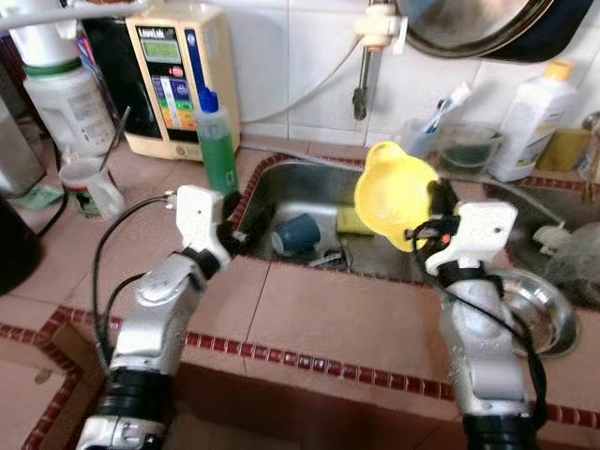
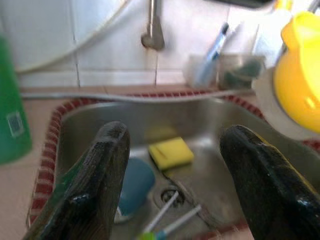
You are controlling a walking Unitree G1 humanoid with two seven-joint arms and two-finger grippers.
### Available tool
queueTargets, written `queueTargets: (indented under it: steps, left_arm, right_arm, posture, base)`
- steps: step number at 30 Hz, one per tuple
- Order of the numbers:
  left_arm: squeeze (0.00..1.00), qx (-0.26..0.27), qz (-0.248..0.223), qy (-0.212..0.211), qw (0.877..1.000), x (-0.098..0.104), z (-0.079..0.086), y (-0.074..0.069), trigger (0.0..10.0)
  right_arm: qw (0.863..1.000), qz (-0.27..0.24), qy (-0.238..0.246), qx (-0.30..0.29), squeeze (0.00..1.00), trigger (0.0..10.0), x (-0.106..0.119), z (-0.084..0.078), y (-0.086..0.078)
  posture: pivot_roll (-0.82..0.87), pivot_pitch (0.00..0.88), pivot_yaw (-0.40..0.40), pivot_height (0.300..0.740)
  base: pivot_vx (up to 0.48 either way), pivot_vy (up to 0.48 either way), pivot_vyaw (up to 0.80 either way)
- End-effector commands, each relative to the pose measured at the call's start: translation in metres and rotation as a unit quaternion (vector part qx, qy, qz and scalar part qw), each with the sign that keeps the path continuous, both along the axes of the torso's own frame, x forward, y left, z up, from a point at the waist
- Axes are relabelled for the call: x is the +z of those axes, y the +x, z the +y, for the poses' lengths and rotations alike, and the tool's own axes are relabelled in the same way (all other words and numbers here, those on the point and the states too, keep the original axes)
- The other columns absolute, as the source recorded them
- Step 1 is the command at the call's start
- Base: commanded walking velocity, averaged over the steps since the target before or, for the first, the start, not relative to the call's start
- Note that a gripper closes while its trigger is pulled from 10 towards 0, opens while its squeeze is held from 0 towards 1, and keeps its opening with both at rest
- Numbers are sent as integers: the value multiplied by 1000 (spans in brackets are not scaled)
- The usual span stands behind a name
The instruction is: Kitchen organization
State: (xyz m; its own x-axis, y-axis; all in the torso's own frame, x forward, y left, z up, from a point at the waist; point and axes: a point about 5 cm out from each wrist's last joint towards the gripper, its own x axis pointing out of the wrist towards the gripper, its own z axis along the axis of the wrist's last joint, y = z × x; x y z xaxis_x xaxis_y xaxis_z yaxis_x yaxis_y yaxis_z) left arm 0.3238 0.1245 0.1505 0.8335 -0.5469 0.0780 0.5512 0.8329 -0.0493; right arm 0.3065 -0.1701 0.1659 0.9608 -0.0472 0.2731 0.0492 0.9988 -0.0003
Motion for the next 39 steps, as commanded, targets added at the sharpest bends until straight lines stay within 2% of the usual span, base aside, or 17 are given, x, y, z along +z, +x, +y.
queueTargets:
  steps: [1,5,8,12,20,25,31,34,39]
  left_arm:
    - [0,-16,-14,12,1000,6,-2,-4,10000]
    - [0,-38,-20,26,999,6,-7,-10,10000]
    - [0,-57,-19,33,998,7,-12,-17,10000]
    - [0,-75,-15,32,997,10,-17,-24,10000]
    - [0,-108,-1,23,994,19,-25,-36,10000]
    - [0,-130,12,22,991,22,-30,-44,10000]
    - [0,-150,19,20,988,29,-33,-53,10000]
    - [0,-152,34,14,988,32,-35,-55,10000]
    - [0,-141,41,20,989,42,-37,-52,10000]
  right_arm:
    - [1000,7,19,-3,0,10000,4,-2,1]
    - [1000,8,3,-25,0,10000,5,-12,3]
    - [999,19,27,-33,0,10000,8,-23,4]
    - [999,17,28,-34,0,10000,16,-31,4]
    - [999,19,42,1,0,10000,34,-31,14]
    - [998,28,56,31,0,10000,46,-30,27]
    - [996,52,42,54,0,10000,53,-29,39]
    - [995,59,47,69,0,10000,59,-30,46]
    - [989,101,42,102,0,10000,62,-30,59]
  posture:
    - [-96,0,20,740]
    - [-95,1,20,740]
    - [-97,31,23,740]
    - [-100,66,26,740]
    - [-106,156,40,740]
    - [-99,208,46,740]
    - [-90,252,55,740]
    - [-85,262,58,740]
    - [-76,283,55,740]
  base:
    - [0,0,0]
    - [0,0,0]
    - [0,0,0]
    - [0,0,0]
    - [0,0,0]
    - [0,0,0]
    - [0,0,0]
    - [0,0,0]
    - [0,0,0]
